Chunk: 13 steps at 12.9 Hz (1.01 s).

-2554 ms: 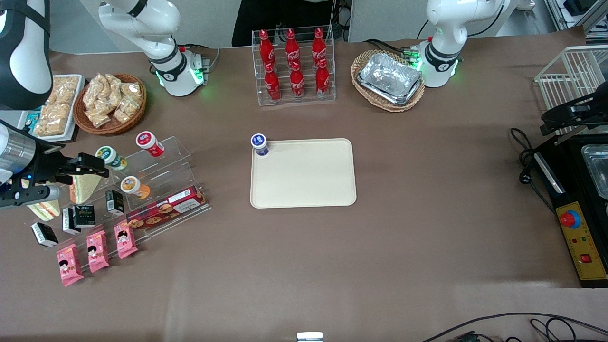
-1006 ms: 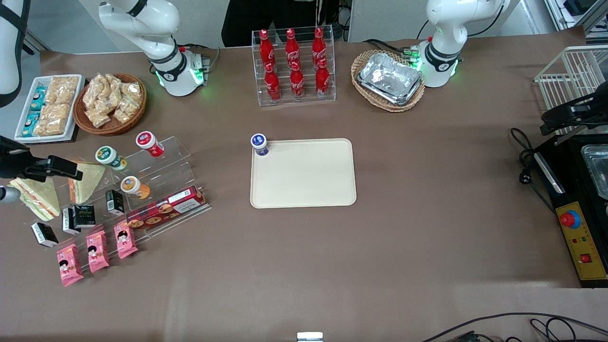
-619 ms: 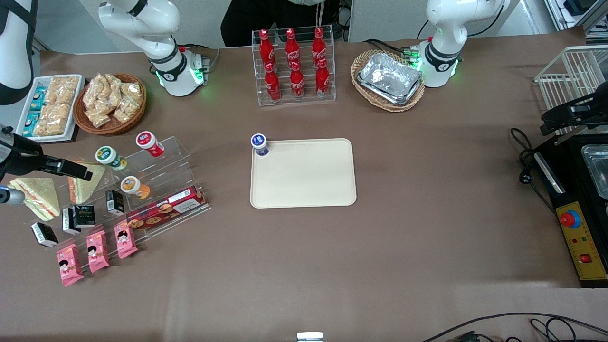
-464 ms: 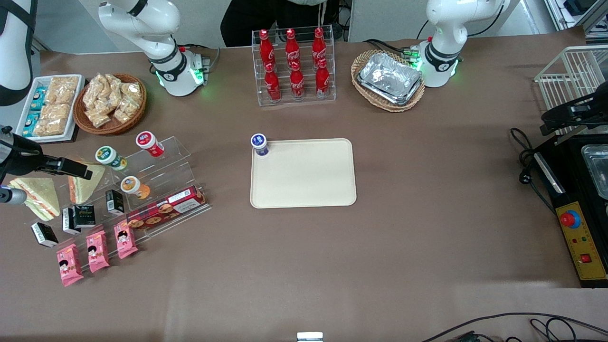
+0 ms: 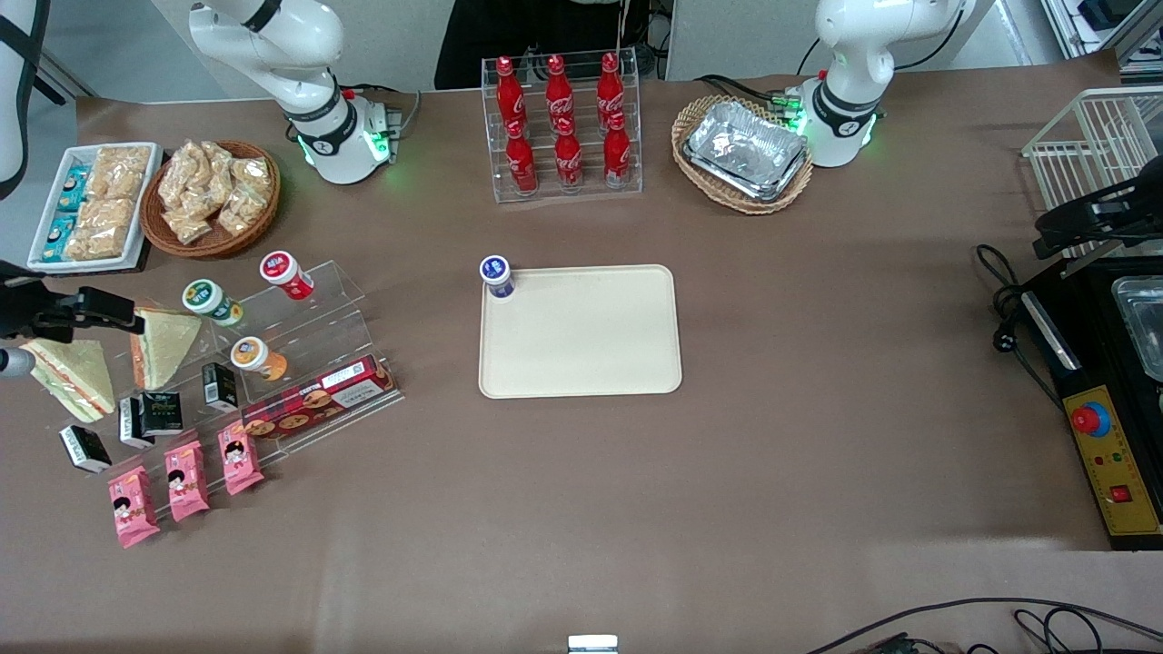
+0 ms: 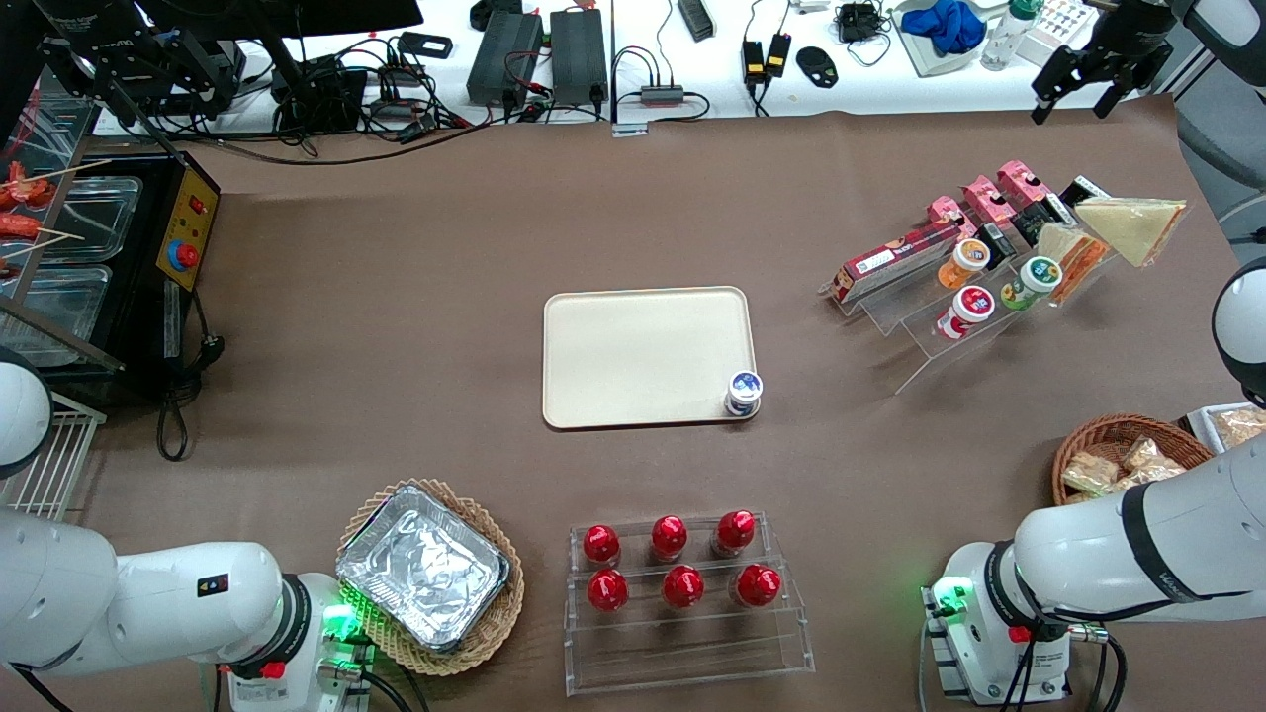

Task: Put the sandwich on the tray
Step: 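Move the right gripper over the wrapped triangle sandwiches on the acrylic rack, then lower the open right gripper around the upright wrapped sandwich and close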

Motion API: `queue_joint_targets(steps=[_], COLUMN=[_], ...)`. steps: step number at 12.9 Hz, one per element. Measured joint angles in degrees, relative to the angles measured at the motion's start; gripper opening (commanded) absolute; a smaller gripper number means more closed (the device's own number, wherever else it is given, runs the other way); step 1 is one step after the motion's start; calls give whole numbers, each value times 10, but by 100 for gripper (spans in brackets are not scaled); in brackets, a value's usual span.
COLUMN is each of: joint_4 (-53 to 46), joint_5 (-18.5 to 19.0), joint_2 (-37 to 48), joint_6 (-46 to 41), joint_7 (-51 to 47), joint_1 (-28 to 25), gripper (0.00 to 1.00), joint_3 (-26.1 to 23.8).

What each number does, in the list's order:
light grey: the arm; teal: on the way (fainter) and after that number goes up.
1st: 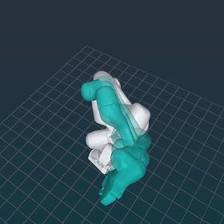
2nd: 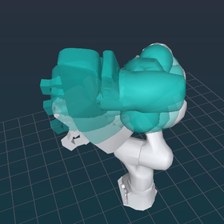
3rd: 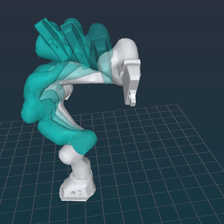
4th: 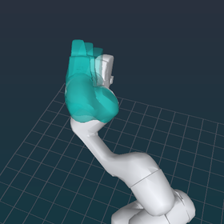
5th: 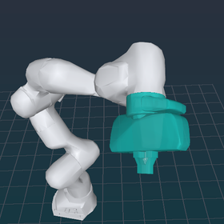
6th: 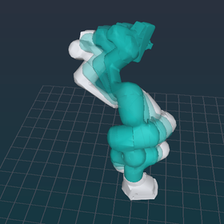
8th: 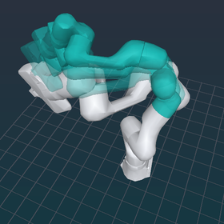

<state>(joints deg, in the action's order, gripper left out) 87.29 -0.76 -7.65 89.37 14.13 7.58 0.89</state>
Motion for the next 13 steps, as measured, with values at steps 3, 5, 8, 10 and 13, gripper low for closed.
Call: queue_joint_targets(steps=[3, 5, 8, 10, 13], joint_4=[1, 2, 6, 12, 36], joint_5=[17, 18, 18, 18, 19], joint_2=[-5, -13, -24, -35, -52], joint_6=[11, 24, 51, 70, 108], joint_7=[67, 107, 182, 227, 310], joint_1=[16, 40, 76, 93, 118], gripper=[100, 100, 100, 100, 100], joint_3=[0, 1, 2, 3, 3])
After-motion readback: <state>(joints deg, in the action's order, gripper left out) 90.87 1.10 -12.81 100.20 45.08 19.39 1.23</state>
